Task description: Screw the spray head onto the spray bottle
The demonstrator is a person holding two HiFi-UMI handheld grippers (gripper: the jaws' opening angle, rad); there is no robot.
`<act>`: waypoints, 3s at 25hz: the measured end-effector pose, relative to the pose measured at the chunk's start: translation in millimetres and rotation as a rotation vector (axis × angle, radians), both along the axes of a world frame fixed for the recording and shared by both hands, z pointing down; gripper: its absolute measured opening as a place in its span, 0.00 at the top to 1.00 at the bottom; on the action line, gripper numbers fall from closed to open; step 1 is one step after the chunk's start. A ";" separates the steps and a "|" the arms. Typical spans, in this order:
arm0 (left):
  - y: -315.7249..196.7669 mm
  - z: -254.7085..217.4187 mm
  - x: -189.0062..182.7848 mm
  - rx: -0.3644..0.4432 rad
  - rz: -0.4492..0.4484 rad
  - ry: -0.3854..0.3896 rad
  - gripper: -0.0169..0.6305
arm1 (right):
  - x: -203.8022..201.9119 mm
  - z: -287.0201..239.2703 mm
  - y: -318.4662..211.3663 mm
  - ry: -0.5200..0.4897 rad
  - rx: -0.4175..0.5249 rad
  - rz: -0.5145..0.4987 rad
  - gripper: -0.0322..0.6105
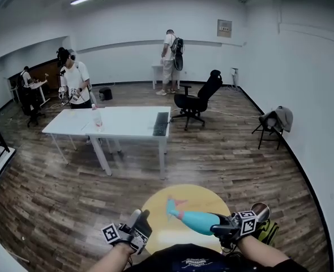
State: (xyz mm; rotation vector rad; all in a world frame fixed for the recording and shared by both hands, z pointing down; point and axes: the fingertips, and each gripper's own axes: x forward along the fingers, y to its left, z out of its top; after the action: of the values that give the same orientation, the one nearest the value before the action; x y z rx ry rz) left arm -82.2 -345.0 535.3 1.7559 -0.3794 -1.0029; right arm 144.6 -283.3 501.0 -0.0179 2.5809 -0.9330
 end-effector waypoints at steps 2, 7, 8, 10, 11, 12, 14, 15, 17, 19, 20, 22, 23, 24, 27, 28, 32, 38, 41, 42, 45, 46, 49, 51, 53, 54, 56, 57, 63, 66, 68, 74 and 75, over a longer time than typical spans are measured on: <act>2.6 4.4 4.0 0.008 0.023 -0.015 0.34 | 1.7 1.6 3.6 -0.007 -0.001 -0.001 0.28; 53.3 -50.1 86.4 0.388 0.311 -0.251 0.32 | -24.5 9.2 29.7 0.228 0.144 -0.139 0.28; 72.4 -55.4 107.4 0.548 0.364 -0.409 0.39 | -25.6 8.7 35.1 0.249 0.161 -0.187 0.28; 96.8 -44.5 137.4 0.854 0.398 -0.784 0.71 | -18.4 6.7 40.8 0.245 0.162 -0.269 0.28; 101.8 -37.8 146.2 0.959 0.408 -0.926 0.71 | -13.7 9.1 41.9 0.249 0.151 -0.300 0.28; 105.0 -33.8 152.5 1.031 0.430 -1.018 0.70 | -10.9 14.4 43.7 0.263 0.134 -0.334 0.28; 109.4 -28.4 160.0 1.125 0.484 -1.121 0.70 | -10.0 28.9 49.8 0.302 0.094 -0.402 0.29; 111.5 -25.2 162.0 1.159 0.506 -1.153 0.70 | -10.3 35.2 52.6 0.313 0.075 -0.429 0.29; 115.3 -18.8 163.5 1.194 0.526 -1.184 0.70 | -10.1 41.6 55.8 0.306 0.046 -0.449 0.29; 114.7 -16.1 162.3 1.166 0.516 -1.179 0.70 | -9.3 41.1 55.8 0.286 0.039 -0.434 0.29; 110.2 -15.6 160.0 1.114 0.501 -1.163 0.70 | -9.8 39.4 53.5 0.279 0.043 -0.413 0.29; 90.9 -15.5 149.6 0.946 0.446 -1.092 0.74 | -12.6 33.6 39.0 0.275 0.053 -0.330 0.28; 79.9 -16.9 142.3 0.848 0.415 -1.023 0.87 | -13.2 30.2 26.5 0.276 0.056 -0.264 0.32; 70.0 -19.7 133.9 0.746 0.385 -0.928 0.87 | -11.5 26.9 12.3 0.276 0.059 -0.189 0.34; 46.8 -26.8 100.2 0.482 0.258 -0.639 0.88 | 8.0 22.9 -21.8 0.237 0.041 0.019 0.29; 40.7 -25.1 86.9 0.424 0.208 -0.581 0.88 | 17.2 24.4 -29.1 0.219 0.023 0.075 0.28; 19.1 -11.1 27.8 0.275 0.002 -0.457 0.88 | 53.5 40.2 -48.0 0.169 -0.053 0.253 0.34; -4.5 -0.3 -30.6 0.169 -0.199 -0.417 0.88 | 81.7 45.5 -67.0 0.123 -0.087 0.474 0.84; -8.1 3.6 -36.1 0.143 -0.232 -0.436 0.88 | 73.9 38.8 -72.1 0.191 -0.014 0.499 0.91; -8.4 4.3 -35.1 0.141 -0.233 -0.441 0.88 | 69.8 37.4 -73.3 0.223 0.015 0.501 0.91; -9.4 6.6 -29.3 0.139 -0.221 -0.445 0.88 | 63.1 37.2 -81.1 0.280 0.047 0.535 0.91; -9.4 7.6 -27.6 0.135 -0.218 -0.444 0.88 | 64.3 38.2 -84.6 0.283 0.041 0.553 0.91; -8.1 7.3 -24.2 0.132 -0.216 -0.446 0.88 | 71.9 43.2 -92.4 0.287 0.020 0.596 0.91; -7.9 4.2 -23.4 0.142 -0.217 -0.453 0.88 | 76.0 44.0 -93.7 0.279 0.006 0.605 0.91; -7.7 2.8 -23.4 0.148 -0.218 -0.459 0.88 | 80.2 44.2 -93.5 0.278 -0.002 0.617 0.92; -7.4 3.3 -23.5 0.147 -0.219 -0.463 0.88 | 82.0 45.2 -93.3 0.287 -0.002 0.623 0.92; -7.0 5.5 -22.9 0.141 -0.220 -0.467 0.88 | 83.5 47.9 -92.1 0.301 -0.004 0.625 0.92; -7.1 6.3 -21.8 0.138 -0.220 -0.467 0.88 | 83.8 48.8 -91.6 0.304 -0.005 0.623 0.92; -9.7 5.2 -17.7 0.136 -0.214 -0.462 0.88 | 81.4 49.6 -88.7 0.312 0.001 0.607 0.92; -9.6 6.5 -15.4 0.133 -0.213 -0.458 0.88 | 83.2 52.5 -86.9 0.314 0.000 0.601 0.92; -8.2 9.2 -13.5 0.128 -0.211 -0.461 0.88 | 84.1 54.3 -84.5 0.315 0.002 0.597 0.92; -10.1 9.9 -15.5 0.126 -0.212 -0.463 0.88 | 80.6 56.8 -82.6 0.316 0.006 0.582 0.92; -9.5 8.7 -14.7 0.129 -0.211 -0.462 0.88 | 80.5 57.1 -81.4 0.315 0.005 0.578 0.92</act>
State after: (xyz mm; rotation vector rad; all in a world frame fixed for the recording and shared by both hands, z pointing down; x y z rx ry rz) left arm -96.8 -354.6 544.0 2.0961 -0.8200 -0.7695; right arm 225.1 -364.7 558.0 -0.9212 2.6082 -0.7401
